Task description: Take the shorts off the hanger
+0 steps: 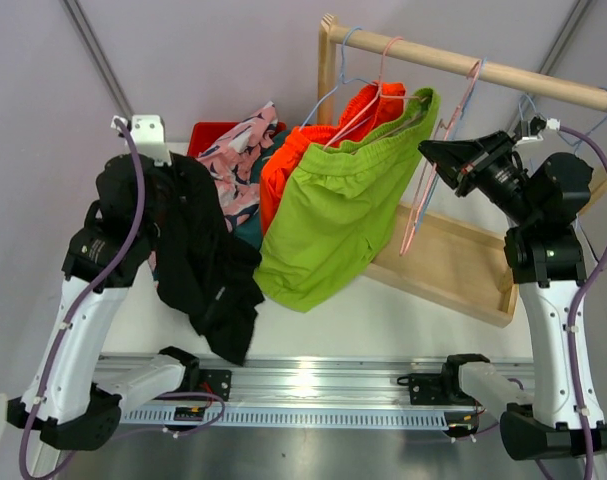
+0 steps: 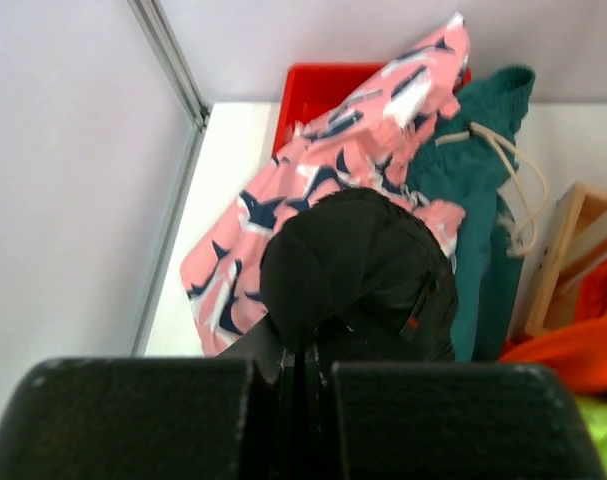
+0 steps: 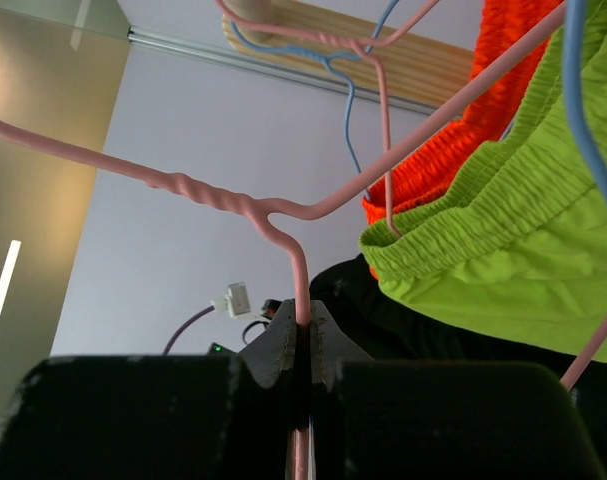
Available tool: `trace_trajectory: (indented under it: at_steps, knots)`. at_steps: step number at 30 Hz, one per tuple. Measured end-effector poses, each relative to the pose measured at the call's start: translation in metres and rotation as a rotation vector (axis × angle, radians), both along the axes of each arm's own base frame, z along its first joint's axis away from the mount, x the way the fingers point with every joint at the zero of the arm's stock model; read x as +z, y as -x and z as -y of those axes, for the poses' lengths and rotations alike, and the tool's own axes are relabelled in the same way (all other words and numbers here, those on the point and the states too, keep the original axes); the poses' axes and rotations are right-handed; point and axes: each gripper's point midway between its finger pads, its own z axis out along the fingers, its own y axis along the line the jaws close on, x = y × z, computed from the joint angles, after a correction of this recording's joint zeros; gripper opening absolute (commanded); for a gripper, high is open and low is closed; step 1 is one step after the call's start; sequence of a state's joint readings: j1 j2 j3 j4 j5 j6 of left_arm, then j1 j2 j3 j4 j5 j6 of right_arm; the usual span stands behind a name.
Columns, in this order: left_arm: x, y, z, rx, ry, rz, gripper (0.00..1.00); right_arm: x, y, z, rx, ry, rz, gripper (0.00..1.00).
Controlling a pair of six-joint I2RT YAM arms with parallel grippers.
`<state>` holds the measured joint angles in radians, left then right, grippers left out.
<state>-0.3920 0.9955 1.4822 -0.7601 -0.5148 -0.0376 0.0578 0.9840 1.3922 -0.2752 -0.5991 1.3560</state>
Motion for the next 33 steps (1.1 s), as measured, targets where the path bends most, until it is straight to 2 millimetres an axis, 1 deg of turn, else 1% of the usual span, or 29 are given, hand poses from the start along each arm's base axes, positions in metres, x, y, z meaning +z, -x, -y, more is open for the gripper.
trace_trajectory:
  at_steps: [3, 6, 8, 10, 13, 16, 19, 22, 25, 27, 28, 29, 31, 32, 33]
  knots:
    - [0.019, -0.011, -0.001, 0.001, 0.01, 0.027, 0.0, -0.006, -0.02, 0.004, -0.019, 0.022, -0.003, 0.0]
    - [0.035, -0.025, -0.002, 0.004, 0.025, 0.05, 0.0, -0.01, -0.037, 0.004, -0.016, 0.045, -0.01, 0.0]
    - [0.042, -0.034, -0.004, 0.012, 0.031, 0.062, 0.0, -0.012, -0.047, 0.006, -0.023, 0.055, -0.01, 0.0]
    - [0.049, -0.044, -0.006, 0.017, 0.039, 0.072, 0.0, -0.011, -0.05, 0.006, -0.022, 0.059, -0.005, 0.0]
    - [0.049, -0.06, -0.011, 0.028, 0.043, 0.067, 0.0, -0.008, -0.051, 0.006, -0.015, 0.06, 0.006, 0.0]
    - [0.041, -0.076, -0.014, 0.037, 0.043, 0.046, 0.0, -0.003, -0.054, 0.01, -0.017, 0.061, 0.026, 0.0]
    - [0.033, -0.09, -0.014, 0.036, 0.043, 0.026, 0.0, 0.009, -0.058, 0.015, -0.038, 0.06, 0.065, 0.0]
    - [0.038, -0.104, -0.016, 0.039, 0.048, 0.032, 0.0, 0.017, -0.062, 0.02, -0.06, 0.06, 0.083, 0.0]
    - [0.057, -0.128, -0.019, 0.046, 0.061, 0.071, 0.0, 0.021, -0.067, 0.023, -0.072, 0.058, 0.092, 0.0]
    - [0.072, -0.15, -0.024, 0.059, 0.073, 0.104, 0.0, 0.02, -0.071, 0.024, -0.075, 0.056, 0.091, 0.0]
    - [0.077, -0.165, -0.027, 0.063, 0.079, 0.119, 0.0, 0.019, -0.073, 0.024, -0.075, 0.056, 0.088, 0.0]
    - [0.08, -0.179, -0.032, 0.075, 0.087, 0.127, 0.02, 0.018, -0.075, 0.025, -0.077, 0.055, 0.086, 0.0]
    - [0.077, -0.217, -0.039, 0.081, 0.099, 0.134, 0.54, 0.017, -0.077, 0.025, -0.076, 0.05, 0.081, 0.0]
    - [0.064, -0.235, -0.042, 0.085, 0.107, 0.115, 0.79, 0.015, -0.077, 0.025, -0.076, 0.048, 0.079, 0.0]
    - [0.049, -0.25, -0.044, 0.084, 0.118, 0.088, 0.99, 0.014, -0.078, 0.025, -0.075, 0.045, 0.073, 0.0]
